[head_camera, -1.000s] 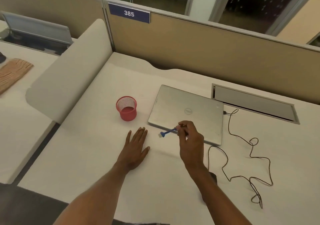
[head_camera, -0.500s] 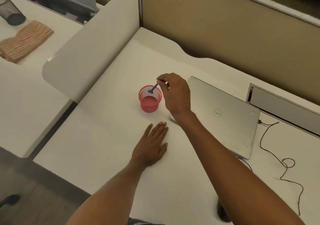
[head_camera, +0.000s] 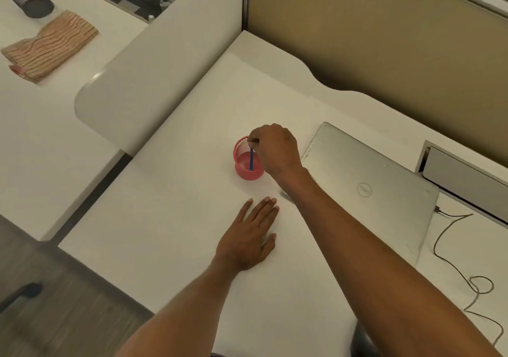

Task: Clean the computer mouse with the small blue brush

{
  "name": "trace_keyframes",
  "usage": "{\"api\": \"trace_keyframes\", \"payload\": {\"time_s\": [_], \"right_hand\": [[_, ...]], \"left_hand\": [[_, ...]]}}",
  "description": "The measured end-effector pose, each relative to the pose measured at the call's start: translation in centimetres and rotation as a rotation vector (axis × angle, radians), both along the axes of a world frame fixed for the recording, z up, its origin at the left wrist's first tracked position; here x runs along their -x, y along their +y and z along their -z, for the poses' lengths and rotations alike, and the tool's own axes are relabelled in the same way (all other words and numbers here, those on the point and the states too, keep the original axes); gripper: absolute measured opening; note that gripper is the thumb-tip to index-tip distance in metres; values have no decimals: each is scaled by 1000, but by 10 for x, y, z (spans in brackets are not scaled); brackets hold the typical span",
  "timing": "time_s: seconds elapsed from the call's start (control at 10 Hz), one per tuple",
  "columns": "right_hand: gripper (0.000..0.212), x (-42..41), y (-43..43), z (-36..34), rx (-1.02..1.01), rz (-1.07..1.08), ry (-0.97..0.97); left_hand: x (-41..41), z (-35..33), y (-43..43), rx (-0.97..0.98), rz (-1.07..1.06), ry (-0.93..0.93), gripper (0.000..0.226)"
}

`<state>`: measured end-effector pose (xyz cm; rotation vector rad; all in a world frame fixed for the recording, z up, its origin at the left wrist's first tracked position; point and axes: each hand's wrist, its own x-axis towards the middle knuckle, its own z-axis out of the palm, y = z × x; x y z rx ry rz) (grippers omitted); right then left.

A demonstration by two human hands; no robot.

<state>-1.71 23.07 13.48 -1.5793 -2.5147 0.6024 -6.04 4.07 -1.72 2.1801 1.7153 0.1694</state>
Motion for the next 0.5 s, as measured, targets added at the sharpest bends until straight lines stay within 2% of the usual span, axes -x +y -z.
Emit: {"api": "trace_keyframes", "payload": {"time_s": [0.3, 0.5], "right_hand": [[27, -16, -9, -11, -108, 21, 8], [25, -41, -46, -11, -164, 136, 65]], "left_hand": [[-1, -1, 0, 0, 4, 35, 67], [-3, -7, -1, -70, 6, 38, 66]]}}
